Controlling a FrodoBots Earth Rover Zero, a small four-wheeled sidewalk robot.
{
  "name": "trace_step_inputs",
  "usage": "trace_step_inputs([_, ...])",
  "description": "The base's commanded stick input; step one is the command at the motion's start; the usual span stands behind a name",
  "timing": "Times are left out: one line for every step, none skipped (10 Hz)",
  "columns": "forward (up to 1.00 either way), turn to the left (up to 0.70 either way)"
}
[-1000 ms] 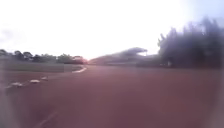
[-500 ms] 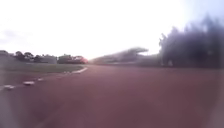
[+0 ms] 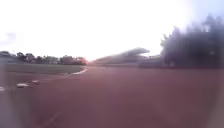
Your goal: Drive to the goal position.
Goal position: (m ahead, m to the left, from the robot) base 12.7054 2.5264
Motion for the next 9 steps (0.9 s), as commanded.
trace_step_inputs([0.70,0.00])
trace_step_inputs([0.70,0.00])
trace_step_inputs([0.70,0.00])
trace_step_inputs([0.70,0.00])
trace_step_inputs([0.70,0.00])
trace_step_inputs([0.70,0.00])
trace_step_inputs([0.70,0.00])
trace_step_inputs([0.70,0.00])
trace_step_inputs([0.70,0.00])
